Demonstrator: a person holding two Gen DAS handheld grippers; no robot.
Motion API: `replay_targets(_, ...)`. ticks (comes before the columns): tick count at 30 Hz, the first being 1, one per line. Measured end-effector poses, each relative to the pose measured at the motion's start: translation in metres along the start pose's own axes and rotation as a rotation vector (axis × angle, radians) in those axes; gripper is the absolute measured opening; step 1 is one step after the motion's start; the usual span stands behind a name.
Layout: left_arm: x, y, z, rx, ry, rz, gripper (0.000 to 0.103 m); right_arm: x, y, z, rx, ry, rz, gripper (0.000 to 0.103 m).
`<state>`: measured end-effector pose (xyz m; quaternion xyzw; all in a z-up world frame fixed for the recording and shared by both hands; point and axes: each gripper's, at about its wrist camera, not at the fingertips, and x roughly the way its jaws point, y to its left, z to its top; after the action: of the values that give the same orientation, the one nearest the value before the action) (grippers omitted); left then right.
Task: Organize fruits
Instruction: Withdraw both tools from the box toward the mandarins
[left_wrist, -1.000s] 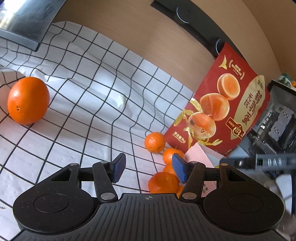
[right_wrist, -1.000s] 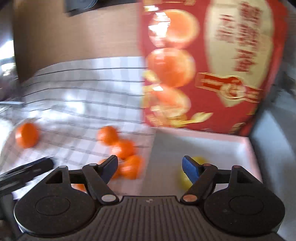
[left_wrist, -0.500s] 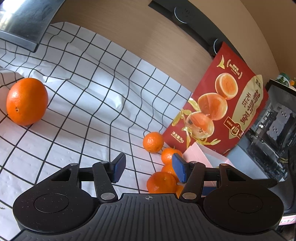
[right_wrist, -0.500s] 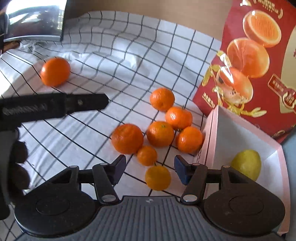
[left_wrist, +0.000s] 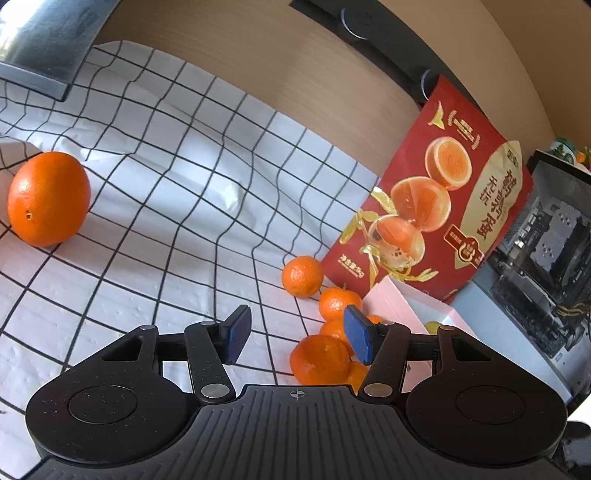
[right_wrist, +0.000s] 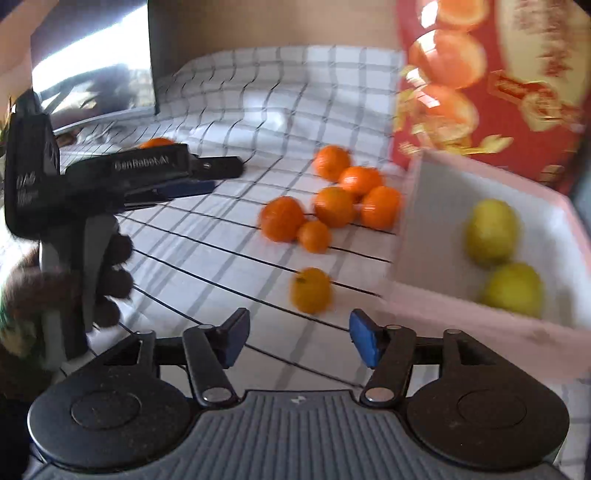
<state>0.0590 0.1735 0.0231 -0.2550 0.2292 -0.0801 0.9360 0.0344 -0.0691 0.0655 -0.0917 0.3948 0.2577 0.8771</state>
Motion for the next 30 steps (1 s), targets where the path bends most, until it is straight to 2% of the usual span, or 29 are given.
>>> replay_targets(3, 0.003, -0.007, -0.003, 0.041, 0.022, -0.014, 0.060, -0.011, -0.006, -0.026, 0.011, -0.087, -0.054, 0.069)
replay_targets(8, 0.014, -0.022, -0.013, 0.143, 0.081, -0.007, 0.060, 0.005, -0.019, -0.032, 0.161, -0.148, 0.017, 0.076)
replay_targets(12, 0.018, -0.026, -0.017, 0.173, 0.095, 0.006, 0.060, 0.027, -0.016, -0.017, 0.199, -0.123, 0.020, 0.081)
replay_targets(13, 0.018, -0.025, -0.016, 0.155, 0.117, 0.016, 0.060, 0.031, -0.014, -0.015, 0.205, -0.117, 0.023, 0.081)
replay_targets(15, 0.016, -0.019, -0.014, 0.124, 0.108, 0.020, 0.060, 0.037, -0.009, -0.013, 0.215, -0.101, 0.033, 0.080)
replay_targets(19, 0.013, -0.009, -0.008, 0.055, 0.092, 0.008, 0.060, 0.034, 0.010, -0.017, 0.128, -0.110, 0.019, 0.069)
replay_targets(22, 0.013, -0.008, -0.008, 0.048, 0.090, 0.010, 0.060, 0.035, 0.029, -0.019, 0.021, -0.093, 0.019, 0.056)
replay_targets(25, 0.013, -0.010, -0.008, 0.056, 0.090, 0.008, 0.060, 0.036, 0.039, -0.019, -0.016, -0.082, 0.033, 0.040)
replay_targets(26, 0.013, -0.010, -0.008, 0.061, 0.091, 0.004, 0.060, 0.035, 0.040, -0.019, -0.011, -0.079, 0.048, 0.032)
replay_targets(27, 0.012, -0.012, -0.009, 0.067, 0.093, -0.005, 0.057, 0.032, 0.039, -0.020, 0.001, -0.071, 0.067, 0.028)
replay_targets(30, 0.009, -0.020, -0.011, 0.105, 0.096, -0.058, 0.053, 0.020, 0.030, -0.025, 0.033, -0.077, 0.052, 0.028)
